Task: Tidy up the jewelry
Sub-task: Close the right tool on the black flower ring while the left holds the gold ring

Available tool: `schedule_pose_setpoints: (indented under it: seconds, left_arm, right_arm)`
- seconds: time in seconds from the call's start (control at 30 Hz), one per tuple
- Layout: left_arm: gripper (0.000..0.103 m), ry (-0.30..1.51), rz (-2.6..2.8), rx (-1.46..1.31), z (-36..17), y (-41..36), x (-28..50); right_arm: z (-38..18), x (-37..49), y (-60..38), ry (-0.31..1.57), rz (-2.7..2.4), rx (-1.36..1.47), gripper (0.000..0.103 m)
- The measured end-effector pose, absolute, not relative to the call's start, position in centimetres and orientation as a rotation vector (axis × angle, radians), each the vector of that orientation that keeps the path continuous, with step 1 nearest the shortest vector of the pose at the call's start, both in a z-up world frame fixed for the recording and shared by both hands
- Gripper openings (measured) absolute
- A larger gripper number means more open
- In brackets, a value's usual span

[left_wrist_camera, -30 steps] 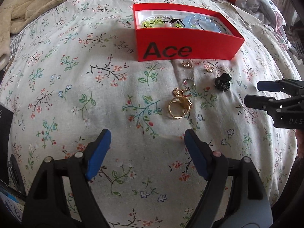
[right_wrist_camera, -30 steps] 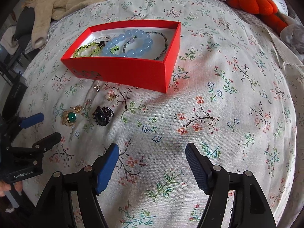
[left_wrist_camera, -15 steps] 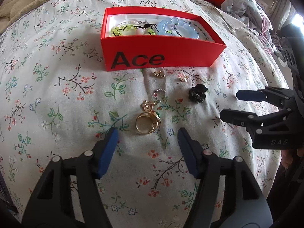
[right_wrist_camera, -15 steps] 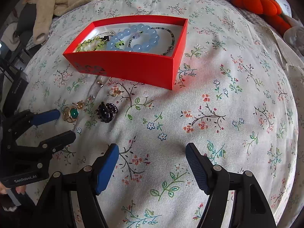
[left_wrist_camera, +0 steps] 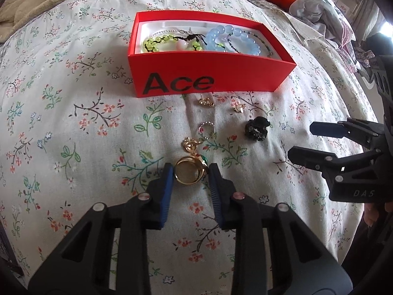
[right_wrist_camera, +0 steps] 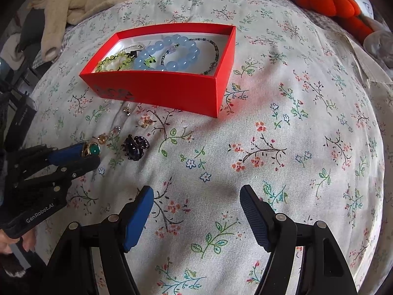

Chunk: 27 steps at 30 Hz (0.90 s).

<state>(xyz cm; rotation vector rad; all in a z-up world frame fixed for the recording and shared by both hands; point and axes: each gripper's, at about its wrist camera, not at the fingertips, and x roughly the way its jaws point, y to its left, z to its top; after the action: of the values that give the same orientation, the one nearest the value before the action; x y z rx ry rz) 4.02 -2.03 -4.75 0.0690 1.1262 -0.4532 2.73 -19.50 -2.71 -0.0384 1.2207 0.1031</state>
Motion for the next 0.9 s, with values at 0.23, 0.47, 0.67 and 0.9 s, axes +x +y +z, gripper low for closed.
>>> schedule_pose_setpoints:
  seconds: [0.23, 0.47, 0.67, 0.9]
  left_arm:
    - [0.031, 1.133, -0.396, 0.070, -4.3, -0.4, 3.8]
    - [0.031, 1.144, -0.354, 0.057, -4.2, 1.3, 3.7]
    - [0.031, 1.147, -0.342, 0.055, -4.2, 2.1, 3.6]
    - [0.031, 1.142, -0.328, 0.045, -3.8, 2.9, 3.8]
  right_arm:
    - [-2.8, 3.1, -18.6, 1.220, 0.112, -0.040, 0.074]
    - [-3.1, 4.2, -16.5, 1.214, 0.136, -0.044, 0.074]
    - [-3.4, 5.0, -14.2, 1.206, 0.165, -0.062, 0.074]
    - [-3.6, 5.5, -12.4, 1.177, 0.173, -0.095, 0.073]
